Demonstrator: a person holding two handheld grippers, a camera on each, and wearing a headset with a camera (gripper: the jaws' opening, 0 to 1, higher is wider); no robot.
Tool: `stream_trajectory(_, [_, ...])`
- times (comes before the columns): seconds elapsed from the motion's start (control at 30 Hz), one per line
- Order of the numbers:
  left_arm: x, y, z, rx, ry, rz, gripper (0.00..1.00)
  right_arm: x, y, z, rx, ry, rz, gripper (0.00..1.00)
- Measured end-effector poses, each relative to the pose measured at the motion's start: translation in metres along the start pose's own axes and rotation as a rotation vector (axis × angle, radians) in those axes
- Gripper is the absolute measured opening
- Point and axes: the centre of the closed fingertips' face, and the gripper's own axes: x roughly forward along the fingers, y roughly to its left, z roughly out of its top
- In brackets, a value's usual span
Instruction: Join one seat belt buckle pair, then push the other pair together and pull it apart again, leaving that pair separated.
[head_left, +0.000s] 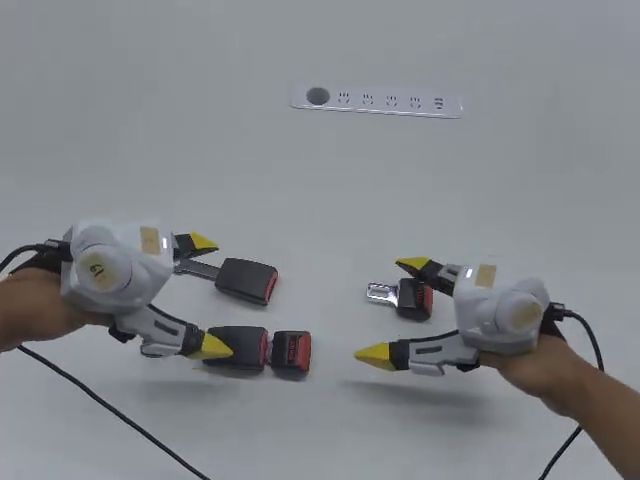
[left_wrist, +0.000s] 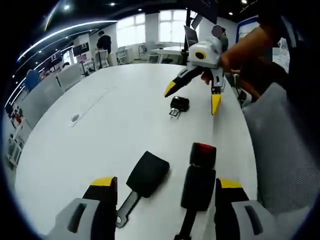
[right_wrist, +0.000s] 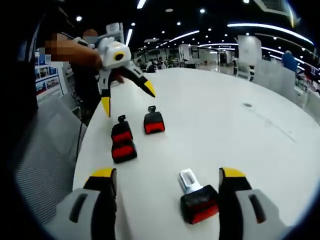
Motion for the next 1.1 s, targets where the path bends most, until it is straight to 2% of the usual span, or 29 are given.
stream_trajectory(0.1, [0.004,0.007,0.003,0.036,0.009,0.003,0.78,-0.007,-0.013,-0.008,0.0,0.021,0.007,0.82])
stream_trajectory(0.17, [0.008,0.013,0.004,0.042,0.012,-0.003,0.77,-0.011,-0.023,-0.014,0.0,0.045,-0.007,0.79])
stream_trajectory(0.3, [0.015,0.026,0.003,0.064,0.027,-0.016,0.77,-0.016,-0.033,-0.02,0.012,0.057,-0.004,0.76])
stream_trajectory(0.37, [0.02,0.031,-0.001,0.082,0.041,-0.021,0.76,-0.017,-0.037,-0.025,0.004,0.073,-0.01,0.76])
stream_trajectory(0.43, [0.027,0.036,-0.009,0.112,0.068,-0.03,0.7,-0.018,-0.037,-0.031,0.017,0.097,0.005,0.75])
stream_trajectory(0.53, [0.036,0.035,-0.018,0.092,0.091,-0.074,0.67,-0.017,-0.037,-0.038,0.003,0.121,0.03,0.73])
stream_trajectory(0.67, [0.041,0.037,-0.025,0.105,0.104,-0.094,0.65,-0.015,-0.039,-0.051,0.012,0.164,0.046,0.69])
stream_trajectory(0.77, [0.045,0.033,-0.029,0.112,0.11,-0.118,0.61,-0.015,-0.039,-0.051,0.012,0.166,0.054,0.65])
stream_trajectory(0.83, [0.048,0.027,-0.034,0.129,0.124,-0.156,0.56,-0.014,-0.037,-0.05,0.008,0.167,0.064,0.65])
stream_trajectory(0.93, [0.05,0.03,-0.038,0.154,0.133,-0.152,0.55,-0.012,-0.036,-0.051,-0.013,0.176,0.073,0.64])
stream_trajectory(0.97, [0.049,0.031,-0.036,0.171,0.124,-0.152,0.53,-0.011,-0.035,-0.051,-0.007,0.177,0.077,0.63])
stream_trajectory(1.1, [0.049,0.032,-0.036,0.174,0.123,-0.155,0.51,-0.007,-0.034,-0.047,-0.022,0.177,0.09,0.58])
